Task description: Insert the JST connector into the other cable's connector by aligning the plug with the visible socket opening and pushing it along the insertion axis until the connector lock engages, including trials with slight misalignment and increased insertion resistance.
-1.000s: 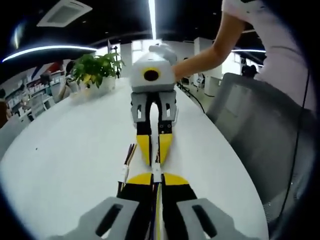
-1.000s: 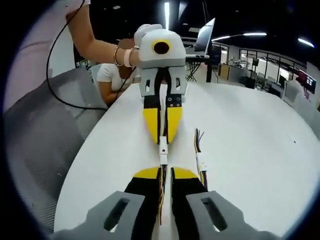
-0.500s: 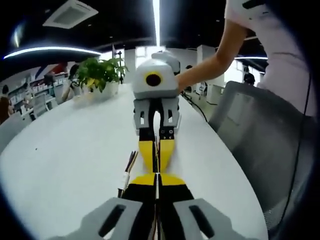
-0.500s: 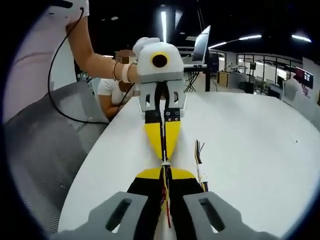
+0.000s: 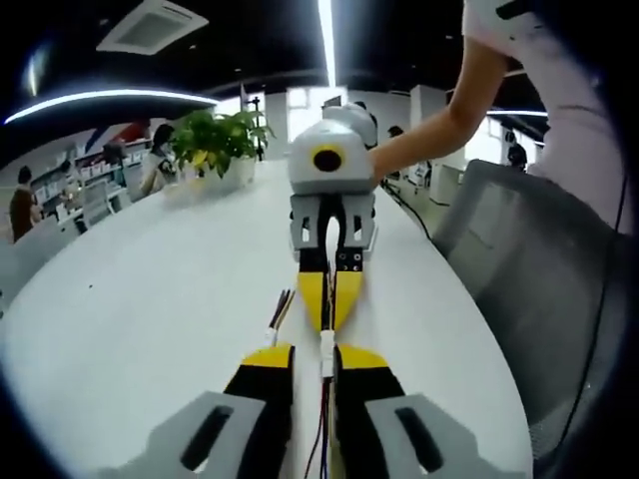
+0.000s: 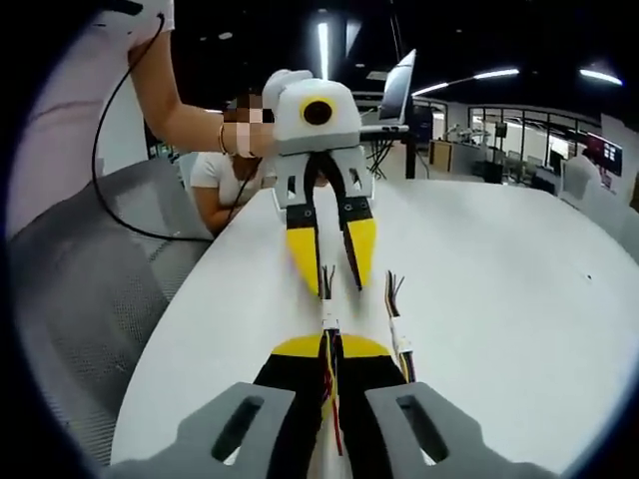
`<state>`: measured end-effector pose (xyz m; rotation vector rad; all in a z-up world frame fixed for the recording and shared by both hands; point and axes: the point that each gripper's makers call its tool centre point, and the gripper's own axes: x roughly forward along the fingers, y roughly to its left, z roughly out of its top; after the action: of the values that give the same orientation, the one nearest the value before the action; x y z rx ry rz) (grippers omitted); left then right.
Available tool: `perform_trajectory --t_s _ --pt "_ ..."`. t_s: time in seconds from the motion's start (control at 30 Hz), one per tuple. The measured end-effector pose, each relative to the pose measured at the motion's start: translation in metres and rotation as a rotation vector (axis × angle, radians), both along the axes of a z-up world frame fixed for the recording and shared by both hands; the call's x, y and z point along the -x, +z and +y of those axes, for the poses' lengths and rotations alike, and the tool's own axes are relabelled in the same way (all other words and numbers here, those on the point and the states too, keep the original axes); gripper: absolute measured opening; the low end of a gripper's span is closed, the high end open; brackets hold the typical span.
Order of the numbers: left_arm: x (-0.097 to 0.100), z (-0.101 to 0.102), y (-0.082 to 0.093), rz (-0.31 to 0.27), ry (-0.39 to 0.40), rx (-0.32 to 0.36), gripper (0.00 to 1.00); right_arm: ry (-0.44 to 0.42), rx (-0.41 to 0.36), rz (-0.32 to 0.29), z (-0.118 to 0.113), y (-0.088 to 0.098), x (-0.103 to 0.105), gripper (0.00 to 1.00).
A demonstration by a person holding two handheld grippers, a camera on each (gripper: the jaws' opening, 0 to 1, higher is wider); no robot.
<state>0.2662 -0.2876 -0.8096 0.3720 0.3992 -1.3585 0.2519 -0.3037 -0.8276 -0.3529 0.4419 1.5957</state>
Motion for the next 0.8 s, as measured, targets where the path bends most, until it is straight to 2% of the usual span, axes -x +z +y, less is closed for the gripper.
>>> perform_trajectory --t_s 0.17,0.3,0.4,0.63,0.8 --pt "0.005 0.003 -0.013 0.017 -0.014 -0.044 0.11 -0.004 -0.007 0.002 0.000 0.002 -0.001 0.01" --pt "0.007 0.000 -0.020 0.029 -0.028 -0.058 0.07 -0.001 -0.010 -0.002 0.000 0.003 0.000 0.01" --pt "0.007 -0.003 -0.020 0.041 -0.033 -0.042 0.00 0.004 -0.020 -0.009 0.001 0.004 0.001 0.01" --pt "0.008 -0.007 -0.020 0.044 -0.049 -0.043 0.00 0.000 -0.012 -0.011 -0.002 0.003 0.001 0.01" --pt "0.008 -0.009 -0.016 0.009 -0.067 -0.046 0.00 -0.003 -0.027 -0.024 0.002 0.007 0.000 0.00"
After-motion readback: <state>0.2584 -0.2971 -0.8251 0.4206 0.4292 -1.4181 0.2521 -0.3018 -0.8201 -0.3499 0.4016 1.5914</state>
